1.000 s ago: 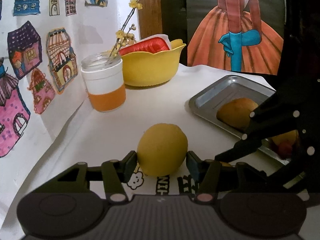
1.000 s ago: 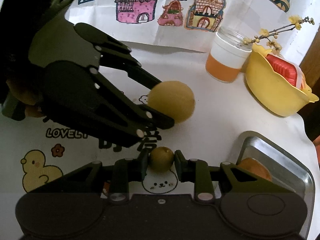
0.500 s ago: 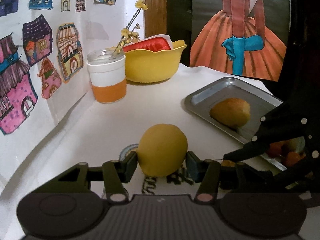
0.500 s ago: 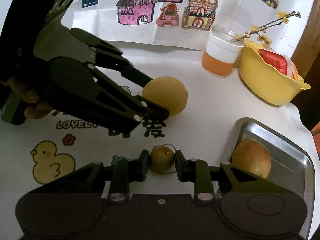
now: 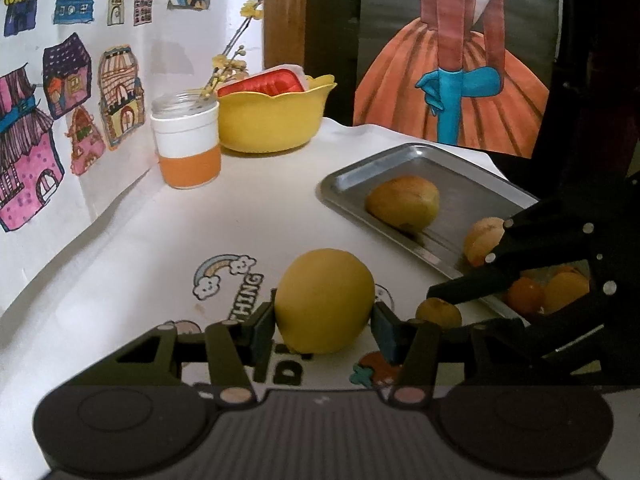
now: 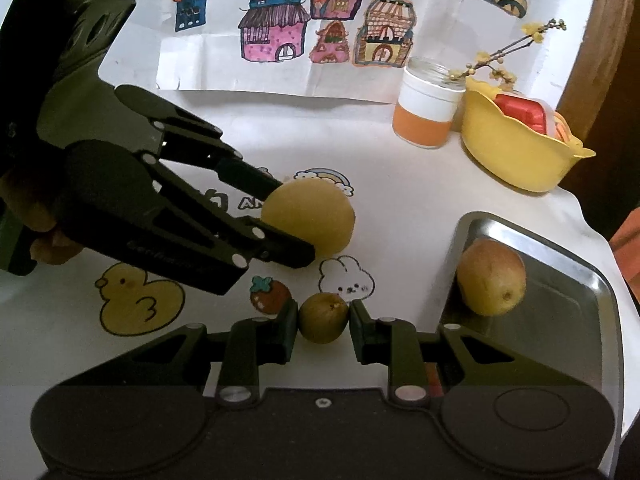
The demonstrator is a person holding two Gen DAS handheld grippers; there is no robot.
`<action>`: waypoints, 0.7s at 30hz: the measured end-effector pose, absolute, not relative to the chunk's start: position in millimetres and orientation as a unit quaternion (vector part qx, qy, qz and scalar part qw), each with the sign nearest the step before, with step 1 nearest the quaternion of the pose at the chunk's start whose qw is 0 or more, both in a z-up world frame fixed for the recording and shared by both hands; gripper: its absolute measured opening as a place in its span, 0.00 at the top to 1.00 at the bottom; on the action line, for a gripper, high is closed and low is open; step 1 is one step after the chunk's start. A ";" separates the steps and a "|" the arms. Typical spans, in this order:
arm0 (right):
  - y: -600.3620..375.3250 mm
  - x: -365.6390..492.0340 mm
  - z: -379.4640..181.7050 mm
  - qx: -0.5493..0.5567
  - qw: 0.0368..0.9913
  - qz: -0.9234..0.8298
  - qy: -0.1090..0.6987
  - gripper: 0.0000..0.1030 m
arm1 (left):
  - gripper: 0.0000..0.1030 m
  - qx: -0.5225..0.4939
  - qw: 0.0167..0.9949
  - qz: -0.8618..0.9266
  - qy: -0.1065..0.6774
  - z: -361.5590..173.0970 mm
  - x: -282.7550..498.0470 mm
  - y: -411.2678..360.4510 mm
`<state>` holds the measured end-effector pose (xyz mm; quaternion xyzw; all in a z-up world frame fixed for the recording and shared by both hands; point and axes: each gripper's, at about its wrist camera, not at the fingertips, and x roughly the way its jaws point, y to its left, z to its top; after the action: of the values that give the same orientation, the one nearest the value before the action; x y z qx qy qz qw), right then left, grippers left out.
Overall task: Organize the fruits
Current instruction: 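Carry the lemon and brown fruit with both tools over the metal tray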
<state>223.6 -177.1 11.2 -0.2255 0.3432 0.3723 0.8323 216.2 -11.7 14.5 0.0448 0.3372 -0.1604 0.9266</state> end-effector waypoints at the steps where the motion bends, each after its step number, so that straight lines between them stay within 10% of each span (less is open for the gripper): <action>1: -178.8 220.8 11.7 -0.225 0.833 0.372 0.343 0.71 | 0.45 0.045 0.926 -0.162 0.338 14.7 214.0 -12.7; 21: -201.9 190.1 19.4 -0.201 0.850 0.354 0.335 0.71 | 0.47 0.056 0.930 -0.167 0.323 24.9 189.5 -34.1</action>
<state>190.1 -201.9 19.4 -0.2014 0.3353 0.3539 0.8496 189.5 -34.1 24.9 0.0564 0.3226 -0.1668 0.9300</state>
